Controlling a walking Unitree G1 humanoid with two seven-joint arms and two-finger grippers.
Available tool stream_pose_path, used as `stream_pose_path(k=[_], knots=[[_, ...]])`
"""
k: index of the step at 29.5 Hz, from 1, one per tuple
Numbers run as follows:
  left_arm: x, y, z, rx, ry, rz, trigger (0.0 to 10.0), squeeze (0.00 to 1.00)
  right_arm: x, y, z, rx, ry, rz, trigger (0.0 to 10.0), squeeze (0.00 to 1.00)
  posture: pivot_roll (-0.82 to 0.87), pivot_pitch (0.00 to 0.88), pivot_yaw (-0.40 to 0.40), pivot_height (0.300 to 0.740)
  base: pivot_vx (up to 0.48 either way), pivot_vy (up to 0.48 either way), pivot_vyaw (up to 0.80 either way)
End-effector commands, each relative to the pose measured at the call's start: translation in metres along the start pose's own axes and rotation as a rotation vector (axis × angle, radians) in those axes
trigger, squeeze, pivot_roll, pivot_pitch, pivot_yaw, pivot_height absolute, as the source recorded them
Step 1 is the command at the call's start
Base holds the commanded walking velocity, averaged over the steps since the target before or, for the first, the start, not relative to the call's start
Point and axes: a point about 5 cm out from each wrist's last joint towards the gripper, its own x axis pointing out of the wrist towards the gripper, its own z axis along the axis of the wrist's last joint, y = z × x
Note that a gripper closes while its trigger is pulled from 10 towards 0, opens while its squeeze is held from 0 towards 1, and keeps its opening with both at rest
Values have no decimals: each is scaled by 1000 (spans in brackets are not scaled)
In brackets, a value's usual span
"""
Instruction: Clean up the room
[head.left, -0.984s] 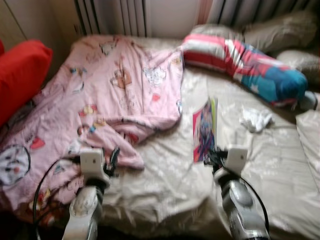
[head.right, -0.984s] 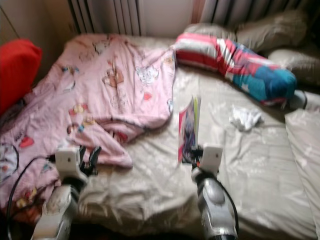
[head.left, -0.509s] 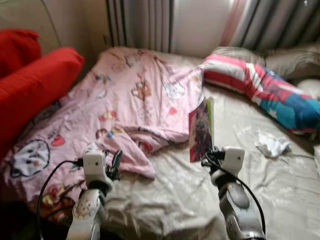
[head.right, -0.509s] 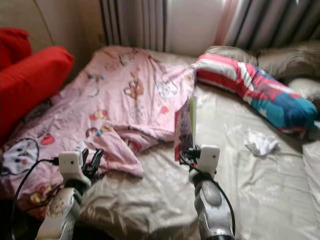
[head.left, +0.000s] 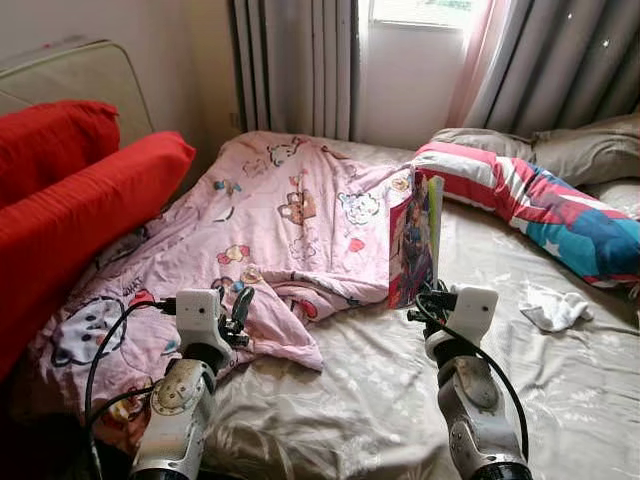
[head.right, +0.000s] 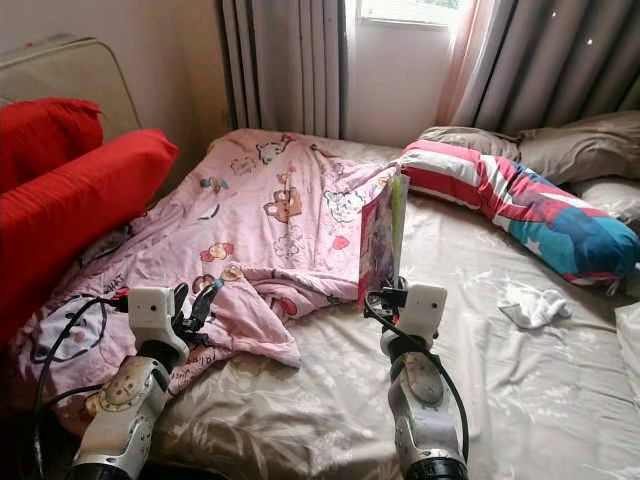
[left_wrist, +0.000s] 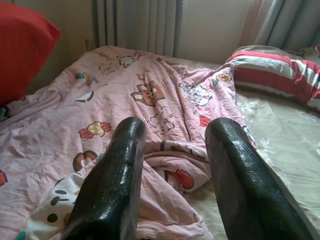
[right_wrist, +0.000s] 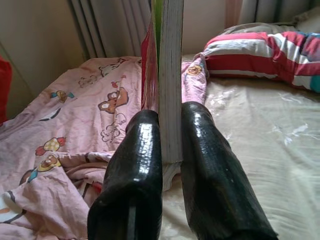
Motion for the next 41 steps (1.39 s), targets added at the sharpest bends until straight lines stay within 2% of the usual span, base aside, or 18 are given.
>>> stream_pose_path(k=[1, 12, 15, 41], knots=[[1, 2, 1, 5, 0, -4, 10000, 0, 0, -1, 4, 4, -36, -12, 10000, 0, 71, 80, 3, 740, 0, 0, 0], [0, 3, 1, 10, -3, -1, 10000, 0, 0, -6, 1, -7, -14, -28, 10000, 0, 76, 107, -14, 740, 0, 0, 0], [-3, 3, 0, 15, -6, 4, 10000, 0, 0, -5, 0, 0, -10, -27, 10000, 0, 79, 117, -14, 740, 0, 0, -731], [-15, 0, -6, 10, 16, 7, 10000, 0, -8, -4, -4, -3, -2, -22, 10000, 0, 71, 175, -19, 740, 0, -404, -162]])
